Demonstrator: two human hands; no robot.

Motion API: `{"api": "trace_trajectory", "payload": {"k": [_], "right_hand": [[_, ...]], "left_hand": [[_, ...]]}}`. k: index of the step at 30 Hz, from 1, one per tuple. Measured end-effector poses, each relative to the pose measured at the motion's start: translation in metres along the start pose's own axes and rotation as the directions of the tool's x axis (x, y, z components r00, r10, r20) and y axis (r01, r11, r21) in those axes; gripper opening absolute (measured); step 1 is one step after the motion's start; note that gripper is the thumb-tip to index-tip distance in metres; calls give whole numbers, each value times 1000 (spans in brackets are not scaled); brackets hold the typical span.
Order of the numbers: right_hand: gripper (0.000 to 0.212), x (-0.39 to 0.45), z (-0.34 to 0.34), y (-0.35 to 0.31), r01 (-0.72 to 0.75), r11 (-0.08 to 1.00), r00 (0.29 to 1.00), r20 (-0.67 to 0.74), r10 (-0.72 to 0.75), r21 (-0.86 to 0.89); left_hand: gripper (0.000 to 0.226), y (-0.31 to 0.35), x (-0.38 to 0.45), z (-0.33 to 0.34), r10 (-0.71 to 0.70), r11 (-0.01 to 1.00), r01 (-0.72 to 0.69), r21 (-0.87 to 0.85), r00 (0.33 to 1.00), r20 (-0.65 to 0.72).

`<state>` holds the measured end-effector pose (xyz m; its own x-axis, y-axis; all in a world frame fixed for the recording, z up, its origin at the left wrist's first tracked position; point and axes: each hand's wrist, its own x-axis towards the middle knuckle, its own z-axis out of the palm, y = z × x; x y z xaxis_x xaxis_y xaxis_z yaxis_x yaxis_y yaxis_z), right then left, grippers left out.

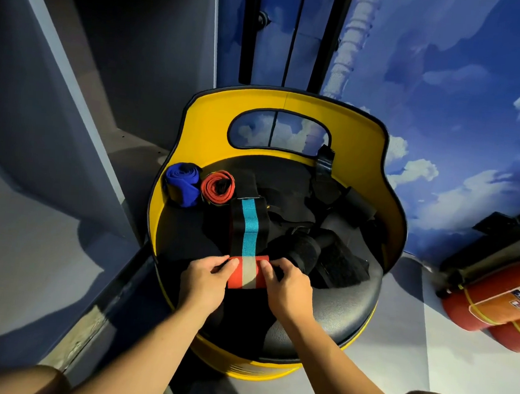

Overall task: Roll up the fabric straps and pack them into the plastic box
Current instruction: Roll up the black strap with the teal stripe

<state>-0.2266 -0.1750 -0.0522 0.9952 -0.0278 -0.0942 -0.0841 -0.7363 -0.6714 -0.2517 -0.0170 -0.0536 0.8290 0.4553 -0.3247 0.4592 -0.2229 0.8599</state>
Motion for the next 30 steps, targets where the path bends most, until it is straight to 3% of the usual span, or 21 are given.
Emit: {"api": "trace_trajectory", "payload": {"k": [7, 11, 14, 18, 26, 30], "right_hand": [[29, -2, -3, 1, 66, 997, 986, 147, -73, 49], [21, -3, -7, -1, 94, 994, 984, 147, -102, 59], [31, -4, -11, 1, 70, 994, 985, 155, -82, 82], [43, -5, -16, 6, -16, 986, 986, 167, -12, 167], [47, -3, -33, 2, 49, 992, 984, 165, -69, 119], [43, -3, -60, -1, 145, 987, 970, 207, -128, -72]], "left_hand": [[59, -2, -1, -3, 3, 996, -21, 84, 979, 202], [62, 3, 1, -4, -44, 994, 24, 108, 981, 187], [55, 9, 2, -1, -131, 990, 138, -34, 977, 171], [39, 21, 1, -1, -244, 911, 316, -265, 931, 270], [42, 30, 4, -8, -280, 810, 428, -401, 883, 377], [40, 28, 3, -9, -299, 801, 452, -392, 870, 392]]}}
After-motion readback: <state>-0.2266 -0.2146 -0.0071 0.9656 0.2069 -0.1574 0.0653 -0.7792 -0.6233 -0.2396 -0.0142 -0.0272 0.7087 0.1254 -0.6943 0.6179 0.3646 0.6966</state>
